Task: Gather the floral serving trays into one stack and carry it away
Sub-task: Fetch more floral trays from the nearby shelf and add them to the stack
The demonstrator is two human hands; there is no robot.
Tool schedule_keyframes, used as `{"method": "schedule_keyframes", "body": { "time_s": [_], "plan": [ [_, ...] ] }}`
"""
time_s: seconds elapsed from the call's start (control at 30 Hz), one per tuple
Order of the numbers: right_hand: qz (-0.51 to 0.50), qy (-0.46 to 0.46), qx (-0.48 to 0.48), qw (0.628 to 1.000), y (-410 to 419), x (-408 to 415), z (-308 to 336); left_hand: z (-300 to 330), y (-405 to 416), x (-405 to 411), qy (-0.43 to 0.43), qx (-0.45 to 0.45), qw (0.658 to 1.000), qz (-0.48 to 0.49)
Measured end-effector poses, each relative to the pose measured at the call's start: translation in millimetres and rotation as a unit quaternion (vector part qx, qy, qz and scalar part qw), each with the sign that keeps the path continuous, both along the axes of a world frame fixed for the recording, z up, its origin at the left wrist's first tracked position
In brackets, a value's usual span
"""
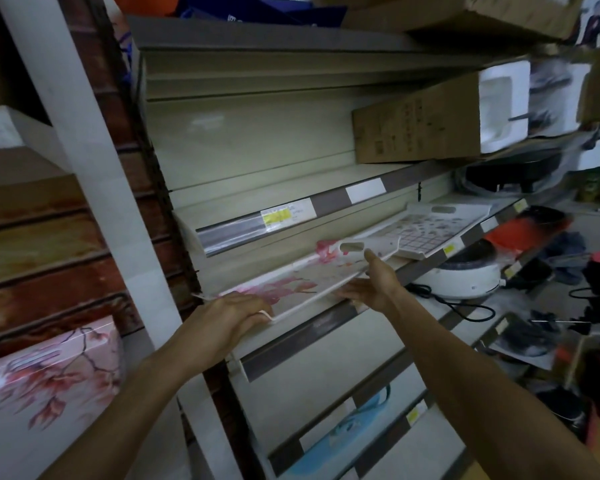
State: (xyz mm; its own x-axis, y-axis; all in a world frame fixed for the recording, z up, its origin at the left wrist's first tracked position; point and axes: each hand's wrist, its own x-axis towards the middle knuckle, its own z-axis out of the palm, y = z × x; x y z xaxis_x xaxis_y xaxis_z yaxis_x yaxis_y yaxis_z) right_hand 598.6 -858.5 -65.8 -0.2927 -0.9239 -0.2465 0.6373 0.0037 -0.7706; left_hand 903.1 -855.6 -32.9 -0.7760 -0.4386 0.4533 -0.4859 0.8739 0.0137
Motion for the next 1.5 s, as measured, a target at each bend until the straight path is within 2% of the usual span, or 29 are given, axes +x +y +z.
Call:
{"method": "schedule_keyframes", "body": {
  "time_s": [0.2, 0.37, 0.53, 0.7, 0.8, 0.9, 1.0, 1.13, 1.17, 1.23, 1.3, 1.37, 1.5],
  "plan": [
    [-0.080, -0.026, 0.058, 0.995, -18.7, -4.1, -5.1, -1.3, 20.8, -5.5, -0.006, -0.013, 1.000, 0.005],
    [-0.140, 0.006, 0.082, 0.987, -2.1, 7.5, -7.4, -10.2, 50.3, -6.4, -0.009, -0.055, 0.998, -0.007],
    [-0.154, -0.014, 0.066, 0.986, 14.0, -5.2, -27.1, -21.8, 78.8, -7.4, -0.021, -0.010, 0.999, -0.046],
    [-0.204, 0.018, 0.070, 0.976, 53.3, -23.8, -28.7, -32.8, 96.9, -19.7, -0.088, 0.007, 0.992, -0.091],
    [-0.220, 0.044, 0.054, 0.973, 73.6, -39.8, -30.3, -33.3, 106.8, -33.9, -0.094, 0.056, 0.989, -0.095],
    [-0.226, 0.080, 0.054, 0.969, 93.5, -57.0, -37.6, -37.0, 105.7, -48.3, -0.058, 0.075, 0.993, -0.069],
    [-0.231, 0.099, 0.049, 0.967, 117.6, -71.0, -44.9, -40.8, 93.0, -61.3, 0.006, 0.033, 0.999, -0.038],
    [-0.244, 0.119, 0.036, 0.962, 151.4, -86.2, -49.2, -53.2, 71.7, -76.8, 0.113, 0.004, 0.991, 0.069],
    [-0.247, 0.128, 0.030, 0.960, 159.5, -89.5, -48.8, -56.3, 69.0, -81.0, 0.126, 0.031, 0.987, 0.097],
    [-0.252, 0.146, 0.020, 0.956, 173.7, -94.9, -46.3, -59.8, 65.8, -91.2, 0.152, 0.142, 0.970, 0.126],
    [-0.253, 0.159, 0.011, 0.954, 184.7, -99.9, -44.2, -62.0, 64.5, -101.2, 0.180, 0.277, 0.935, 0.131],
    [-0.251, 0.170, 0.002, 0.953, 193.5, -103.8, -40.4, -64.4, 66.2, -109.8, 0.210, 0.367, 0.898, 0.118],
    [-0.252, 0.199, -0.024, 0.947, 205.2, -106.6, -31.2, -67.3, 78.3, -121.8, 0.244, 0.413, 0.875, 0.067]
  ]
}}
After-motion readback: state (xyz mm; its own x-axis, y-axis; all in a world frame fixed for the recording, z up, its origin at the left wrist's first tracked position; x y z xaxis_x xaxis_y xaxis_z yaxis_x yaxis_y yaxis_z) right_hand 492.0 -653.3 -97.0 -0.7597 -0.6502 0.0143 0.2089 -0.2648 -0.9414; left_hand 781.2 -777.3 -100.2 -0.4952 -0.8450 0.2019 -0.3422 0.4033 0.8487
